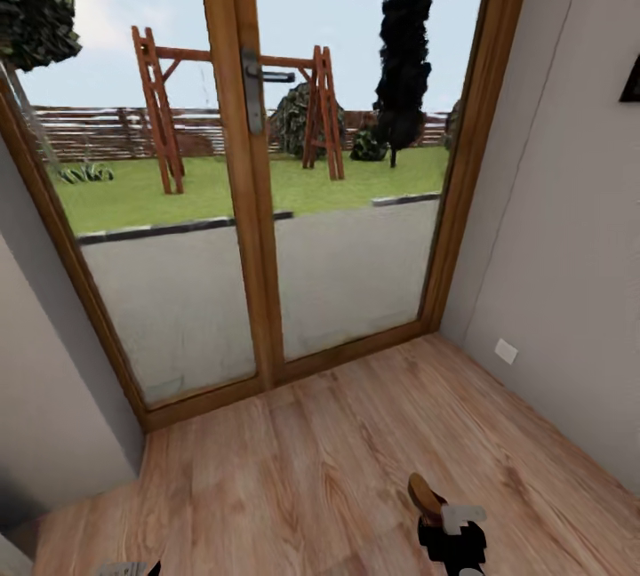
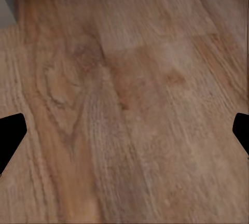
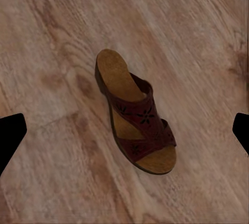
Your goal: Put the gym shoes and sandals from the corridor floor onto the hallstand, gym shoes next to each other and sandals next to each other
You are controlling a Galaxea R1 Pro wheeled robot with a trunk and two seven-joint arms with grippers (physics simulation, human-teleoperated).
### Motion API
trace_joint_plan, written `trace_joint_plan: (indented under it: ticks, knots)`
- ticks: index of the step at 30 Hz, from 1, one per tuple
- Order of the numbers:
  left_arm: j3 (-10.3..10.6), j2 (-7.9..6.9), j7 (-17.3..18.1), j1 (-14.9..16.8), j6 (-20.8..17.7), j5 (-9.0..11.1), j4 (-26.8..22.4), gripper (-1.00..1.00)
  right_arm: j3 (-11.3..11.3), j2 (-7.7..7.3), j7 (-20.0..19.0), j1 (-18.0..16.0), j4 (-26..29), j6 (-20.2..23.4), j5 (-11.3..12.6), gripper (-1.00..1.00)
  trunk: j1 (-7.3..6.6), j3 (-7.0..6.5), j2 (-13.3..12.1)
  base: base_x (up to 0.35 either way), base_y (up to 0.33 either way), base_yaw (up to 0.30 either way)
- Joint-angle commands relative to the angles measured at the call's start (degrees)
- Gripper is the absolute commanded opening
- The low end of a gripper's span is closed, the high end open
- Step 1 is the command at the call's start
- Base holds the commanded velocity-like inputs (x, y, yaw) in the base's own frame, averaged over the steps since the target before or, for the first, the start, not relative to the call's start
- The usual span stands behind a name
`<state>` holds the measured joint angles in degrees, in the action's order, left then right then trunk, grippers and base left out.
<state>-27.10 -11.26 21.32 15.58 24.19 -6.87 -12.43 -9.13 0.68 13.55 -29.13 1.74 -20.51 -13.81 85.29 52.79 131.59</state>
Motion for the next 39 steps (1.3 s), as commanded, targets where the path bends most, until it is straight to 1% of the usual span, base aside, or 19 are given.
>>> trace_joint_plan:
  ticks: [1,5,11,39]
  knots:
    - [-0.5,0.01,0.2,0.0,0.2,-0.6,0.0,1.0,-0.5,0.02,0.3,-0.1,-0.1,-0.1,-0.6,1.0,0.02,0.01,0.0,0.278,0.108,-0.271]
    - [-0.5,0.01,0.2,0.0,0.2,-0.6,0.0,1.0,-0.5,0.02,0.3,-0.1,-0.1,-0.1,-0.6,1.0,0.02,-0.15,0.0,0.224,0.087,-0.271]
    - [-0.5,0.01,0.2,0.0,0.2,-0.6,0.0,1.0,-0.5,0.02,0.3,-0.1,-0.1,-0.1,-0.6,1.0,0.02,-0.39,0.0,0.083,0.032,-0.271]
    - [-0.5,0.01,0.2,0.0,0.2,-0.6,0.0,1.0,-0.5,0.04,0.3,-0.1,-0.1,-0.1,-0.6,1.0,0.02,-1.45,0.0,0.005,0.002,-0.272]
